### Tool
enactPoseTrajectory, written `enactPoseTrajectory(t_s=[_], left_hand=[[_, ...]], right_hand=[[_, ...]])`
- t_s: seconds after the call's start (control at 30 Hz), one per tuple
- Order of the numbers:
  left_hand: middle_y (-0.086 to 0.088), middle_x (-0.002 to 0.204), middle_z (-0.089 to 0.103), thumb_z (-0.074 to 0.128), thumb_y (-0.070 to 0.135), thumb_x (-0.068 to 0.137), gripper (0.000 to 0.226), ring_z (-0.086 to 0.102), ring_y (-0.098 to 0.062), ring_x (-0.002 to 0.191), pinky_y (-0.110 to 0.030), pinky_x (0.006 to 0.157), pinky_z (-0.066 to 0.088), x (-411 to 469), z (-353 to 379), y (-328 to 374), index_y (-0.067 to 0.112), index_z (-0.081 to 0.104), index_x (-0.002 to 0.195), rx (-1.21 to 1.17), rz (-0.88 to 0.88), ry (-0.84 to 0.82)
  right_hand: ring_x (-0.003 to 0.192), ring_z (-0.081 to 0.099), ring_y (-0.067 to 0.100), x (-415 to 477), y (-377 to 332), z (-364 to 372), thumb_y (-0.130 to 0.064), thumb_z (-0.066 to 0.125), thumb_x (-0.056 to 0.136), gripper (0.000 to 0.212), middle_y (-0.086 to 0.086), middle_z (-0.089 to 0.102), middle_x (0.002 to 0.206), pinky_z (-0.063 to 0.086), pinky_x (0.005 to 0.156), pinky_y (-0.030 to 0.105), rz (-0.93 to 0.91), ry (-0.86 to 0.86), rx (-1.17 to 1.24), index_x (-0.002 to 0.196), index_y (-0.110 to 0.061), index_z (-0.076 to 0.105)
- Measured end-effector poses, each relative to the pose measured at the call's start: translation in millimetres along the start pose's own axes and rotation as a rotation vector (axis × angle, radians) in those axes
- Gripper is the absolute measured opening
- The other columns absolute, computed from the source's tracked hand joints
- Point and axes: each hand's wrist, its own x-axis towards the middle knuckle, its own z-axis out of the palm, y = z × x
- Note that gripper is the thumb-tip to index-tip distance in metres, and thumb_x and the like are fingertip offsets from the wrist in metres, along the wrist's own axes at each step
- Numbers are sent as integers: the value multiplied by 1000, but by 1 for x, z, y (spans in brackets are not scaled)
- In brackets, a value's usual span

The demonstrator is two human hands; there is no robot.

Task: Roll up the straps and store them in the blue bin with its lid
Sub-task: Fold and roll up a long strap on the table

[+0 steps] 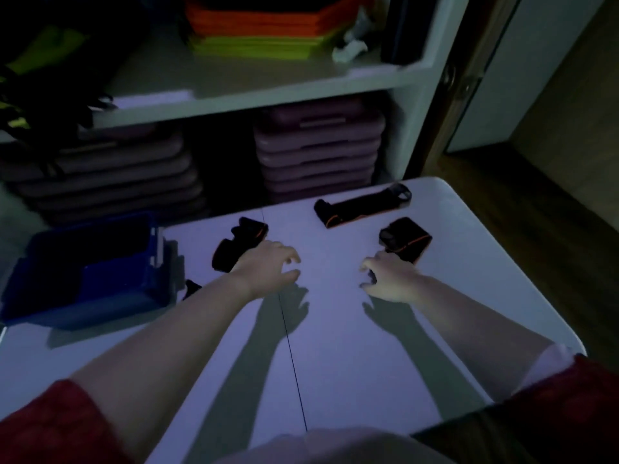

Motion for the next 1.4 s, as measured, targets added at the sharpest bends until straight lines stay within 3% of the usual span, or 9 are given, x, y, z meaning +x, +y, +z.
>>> enactPoseTrajectory(t_s=[0.27,0.5,0.6,0.67,0.83,1.0,1.13,1.27,1.4], left_hand=[[-1,121,58,51,39,91,34,45,-22,116,-35,92,41,23,52,18,25,59,121,0,15,-193],[3,120,58,48,48,90,38,44,-17,118,-34,92,39,29,65,30,27,60,119,-80,-23,-143],[3,119,60,48,47,90,36,48,-18,115,-37,93,43,18,72,24,28,60,118,-70,-77,-61],[2,118,61,46,46,90,36,50,-19,113,-37,91,44,9,78,15,28,60,118,-48,-125,-55],[2,130,52,47,52,89,46,44,-22,121,-38,96,38,-9,93,12,28,52,128,69,-139,-54],[2,147,35,42,58,88,62,25,-23,136,-41,110,22,-20,113,36,30,35,143,162,-10,-197],[2,145,38,25,58,83,64,26,-23,134,-42,106,23,-21,119,36,32,40,140,211,-54,-257],[2,145,40,36,51,85,58,30,-24,133,-44,103,26,-27,113,16,31,39,140,261,-115,-231],[2,148,37,44,47,88,55,29,-26,135,-44,102,28,-34,106,-2,31,36,141,309,-159,-237]], right_hand=[[130,40,30,8,48,45,-42,61,83,76,7,36,146,42,101,45,263,110,164,147,-22,26],[128,39,30,1,0,89,-42,54,85,69,6,39,141,42,99,44,172,67,191,146,-23,28],[118,51,26,-12,-33,103,-39,53,80,60,0,54,127,46,96,46,31,-4,430,138,-34,35],[121,52,22,-18,-42,109,-38,54,81,62,-1,55,132,44,100,47,-9,-25,534,140,-32,36],[130,40,26,-5,-16,88,-30,56,84,57,4,46,141,38,105,43,18,278,218,140,-21,44],[146,11,29,14,20,71,-43,56,85,71,6,19,157,16,115,51,19,122,-73,148,-31,25],[133,35,29,17,30,73,-47,53,88,71,5,37,147,33,102,48,128,141,-78,148,-28,20],[112,54,31,17,36,73,-31,50,92,65,8,55,130,42,87,44,257,296,-41,147,-25,16],[93,64,32,19,58,77,-22,53,88,81,11,67,109,50,83,44,551,453,435,148,-33,-1]])
